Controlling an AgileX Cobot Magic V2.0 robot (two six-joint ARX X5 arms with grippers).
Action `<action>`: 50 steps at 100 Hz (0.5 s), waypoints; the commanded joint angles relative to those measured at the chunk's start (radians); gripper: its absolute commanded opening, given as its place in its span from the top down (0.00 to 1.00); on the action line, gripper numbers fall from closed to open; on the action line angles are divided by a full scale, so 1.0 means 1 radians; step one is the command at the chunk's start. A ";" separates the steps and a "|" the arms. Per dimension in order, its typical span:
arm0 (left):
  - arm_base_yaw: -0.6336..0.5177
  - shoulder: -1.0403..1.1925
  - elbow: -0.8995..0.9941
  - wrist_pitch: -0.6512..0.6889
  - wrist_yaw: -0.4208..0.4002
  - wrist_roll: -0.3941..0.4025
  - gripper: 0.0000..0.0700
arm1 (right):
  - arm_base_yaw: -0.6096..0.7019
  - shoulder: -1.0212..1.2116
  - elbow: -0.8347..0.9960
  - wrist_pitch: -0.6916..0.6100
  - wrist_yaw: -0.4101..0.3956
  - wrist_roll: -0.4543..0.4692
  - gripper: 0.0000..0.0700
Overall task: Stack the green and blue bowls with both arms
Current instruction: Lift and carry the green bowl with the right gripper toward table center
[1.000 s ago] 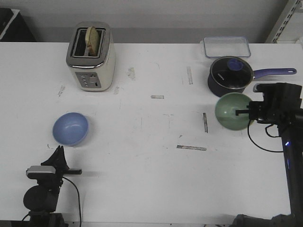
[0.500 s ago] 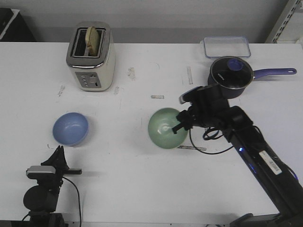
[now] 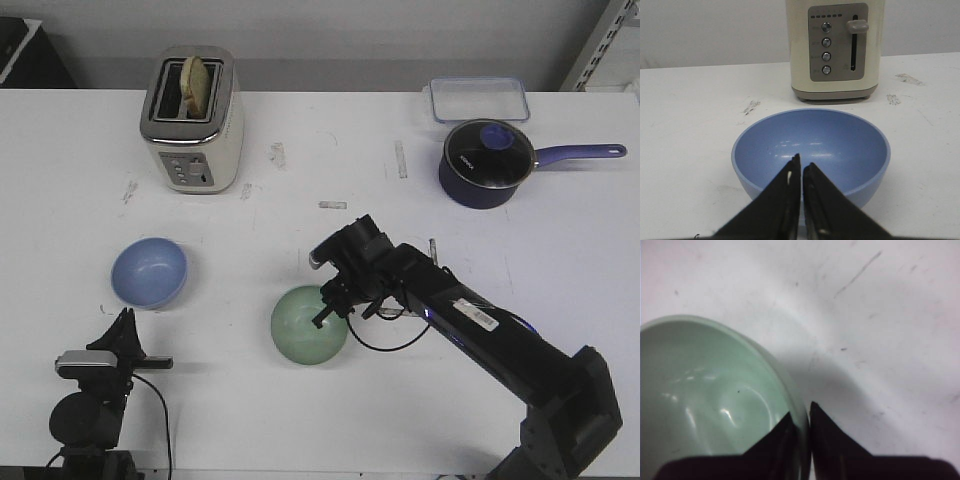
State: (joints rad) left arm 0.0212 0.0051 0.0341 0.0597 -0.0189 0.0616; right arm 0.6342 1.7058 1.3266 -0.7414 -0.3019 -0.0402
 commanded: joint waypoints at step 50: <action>-0.001 -0.002 -0.021 0.013 0.003 -0.003 1.00 | 0.008 0.033 0.008 0.012 0.039 -0.039 0.57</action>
State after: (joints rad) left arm 0.0212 0.0051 0.0341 0.0597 -0.0189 0.0616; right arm 0.6331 1.7176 1.3258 -0.7349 -0.2592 -0.0734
